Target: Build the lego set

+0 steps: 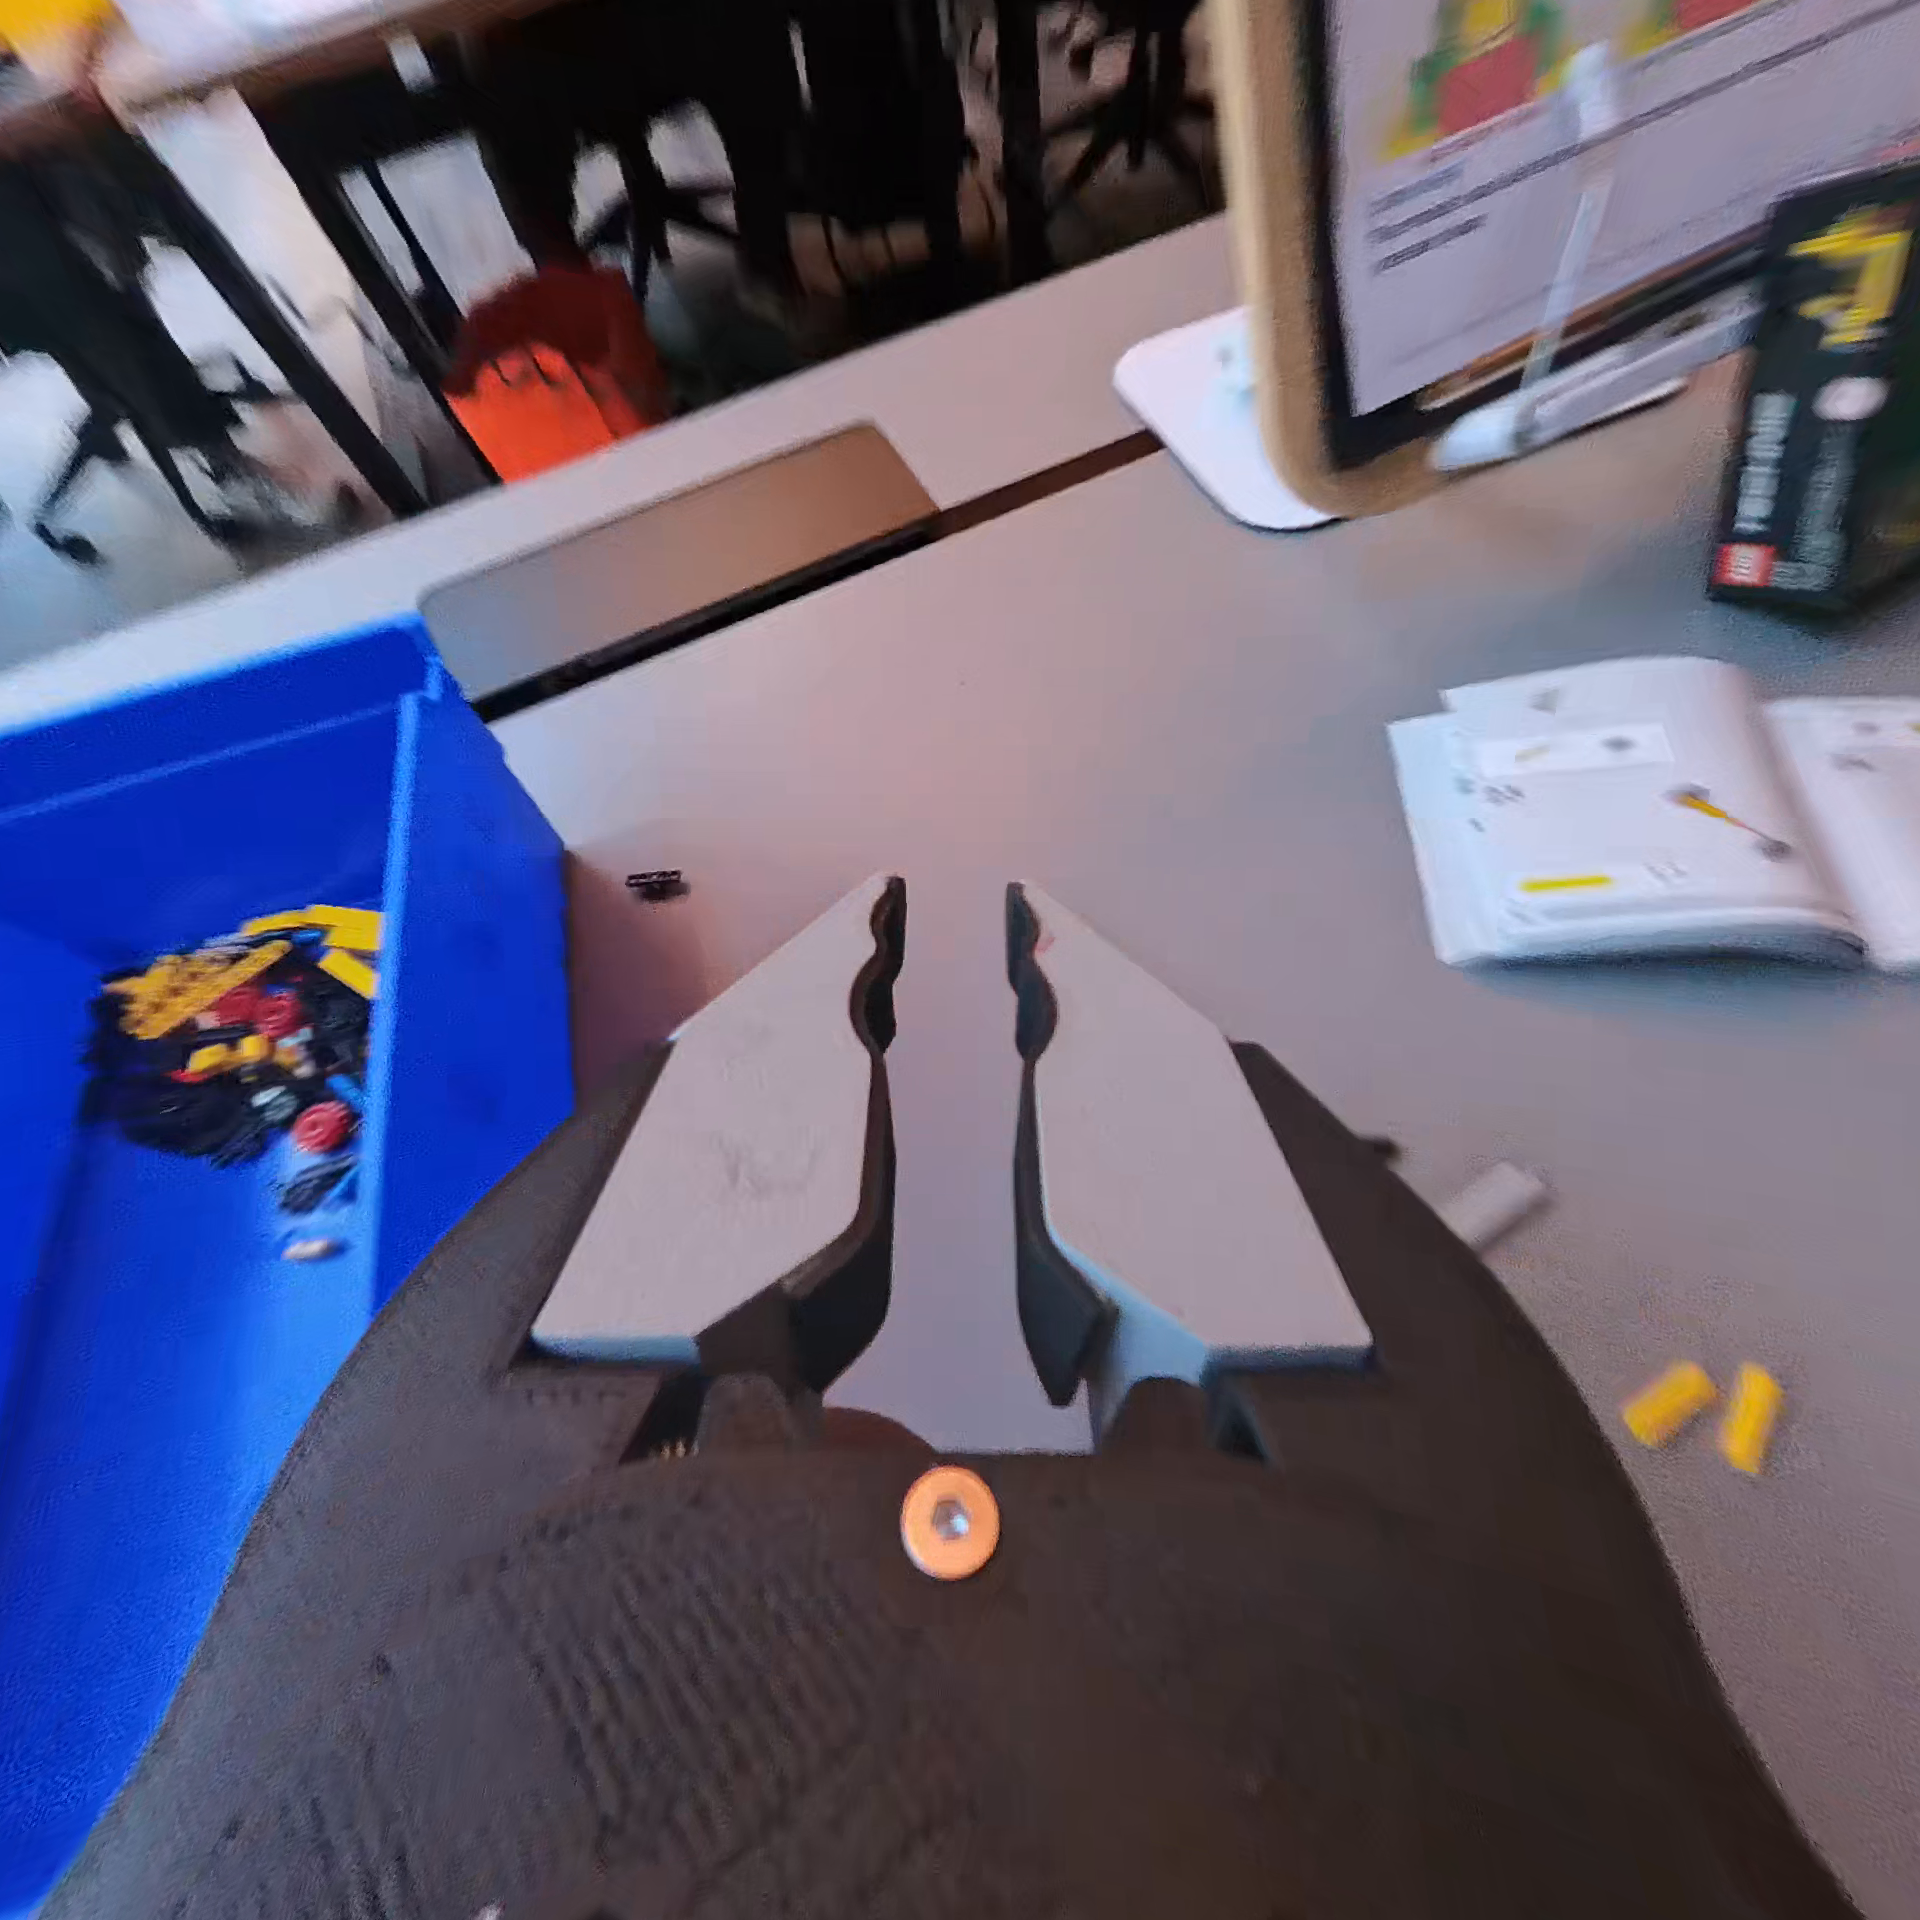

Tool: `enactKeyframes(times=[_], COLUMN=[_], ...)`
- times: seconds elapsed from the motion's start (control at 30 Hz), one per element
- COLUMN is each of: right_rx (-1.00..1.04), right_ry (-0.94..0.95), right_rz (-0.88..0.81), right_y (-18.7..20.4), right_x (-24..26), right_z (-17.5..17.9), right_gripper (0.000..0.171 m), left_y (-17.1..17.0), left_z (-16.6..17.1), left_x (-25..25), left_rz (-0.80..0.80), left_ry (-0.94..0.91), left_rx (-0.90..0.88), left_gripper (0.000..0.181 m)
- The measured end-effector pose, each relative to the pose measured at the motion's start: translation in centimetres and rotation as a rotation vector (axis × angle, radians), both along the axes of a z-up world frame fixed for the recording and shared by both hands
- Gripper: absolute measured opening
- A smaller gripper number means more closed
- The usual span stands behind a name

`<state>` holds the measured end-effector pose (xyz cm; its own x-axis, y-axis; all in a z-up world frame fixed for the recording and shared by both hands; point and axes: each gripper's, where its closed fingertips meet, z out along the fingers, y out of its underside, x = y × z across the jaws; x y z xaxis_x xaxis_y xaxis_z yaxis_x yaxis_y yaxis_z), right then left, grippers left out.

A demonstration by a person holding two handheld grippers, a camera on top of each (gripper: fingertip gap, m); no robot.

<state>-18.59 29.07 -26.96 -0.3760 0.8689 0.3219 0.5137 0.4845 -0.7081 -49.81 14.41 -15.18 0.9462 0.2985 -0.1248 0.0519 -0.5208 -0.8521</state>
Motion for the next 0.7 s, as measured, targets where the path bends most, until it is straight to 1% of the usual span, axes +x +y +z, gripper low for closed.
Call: enactKeyframes(times=[0.03, 0.07, 0.1, 0.13, 0.2, 0.23, 0.27, 0.3, 0.37, 0.4, 0.5, 0.53, 0.57, 0.63, 0.7], right_rx=[-0.001, -0.003, -0.006, -0.01, -0.014, -0.015, -0.016, -0.018, -0.028, -0.034, -0.048, -0.05, -0.049, -0.043, -0.035], right_ry=[0.0, -0.001, -0.002, -0.004, -0.005, -0.006, -0.006, -0.007, -0.007, -0.006, -0.006, -0.007, -0.008, -0.011, -0.012], right_rz=[0.0, -0.001, -0.001, -0.001, 0.0, 0.002, 0.005, 0.008, 0.01, 0.009, 0.007, 0.008, 0.011, 0.016, 0.021], right_y=[0.0, 0.0, 0.0, 0.0, 0.0, 0.0, 0.0, 0.0, -0.1, 0.0, 0.0, -0.1, -0.2, -0.3, -0.5], right_x=[0.0, 0.1, 0.1, 0.1, 0.2, 0.3, 0.3, 0.4, 0.4, 0.4, 0.5, 0.5, 0.5, 0.6, 0.6], right_z=[0.0, 0.0, 0.0, 0.0, 0.0, 0.0, 0.0, 0.0, 0.0, 0.1, 0.2, 0.2, 0.2, 0.1, 0.0], right_gripper=[0.01, 0.01, 0.01, 0.01, 0.01, 0.01, 0.01, 0.01, 0.01, 0.01, 0.01, 0.01, 0.01, 0.01, 0.01], left_y=[1.6, 2.8, 3.6, 4.0, 4.2, 4.5, 4.9, 4.9, 5.1, 5.1, 4.7, 4.5, 4.4, 4.3, 4.0], left_z=[-1.3, -3.0, -5.0, -7.0, -10.2, -11.2, -11.7, -11.8, -11.3, -10.9, -9.2, -8.8, -8.7, -8.7, -8.8], left_x=[-1.8, -3.8, -5.9, -7.8, -10.5, -11.0, -11.4, -12.4, -12.7, -12.7, -13.6, -13.8, -13.8, -13.9, -14.5], left_rz=[0.026, 0.064, 0.107, 0.149, 0.224, 0.228, 0.231, 0.268, 0.273, 0.269, 0.273, 0.268, 0.258, 0.254, 0.272], left_ry=[-0.039, -0.077, -0.123, -0.18, -0.335, -0.409, -0.439, -0.41, -0.349, -0.323, -0.242, -0.238, -0.251, -0.282, -0.262], left_rx=[-0.036, -0.095, -0.173, -0.265, -0.395, -0.416, -0.415, -0.42, -0.43, -0.432, -0.411, -0.406, -0.4, -0.402, -0.418], left_gripper=[0.019, 0.026, 0.04, 0.056, 0.065, 0.059, 0.037, 0.037, 0.068, 0.074, 0.07, 0.057, 0.049, 0.049, 0.048])
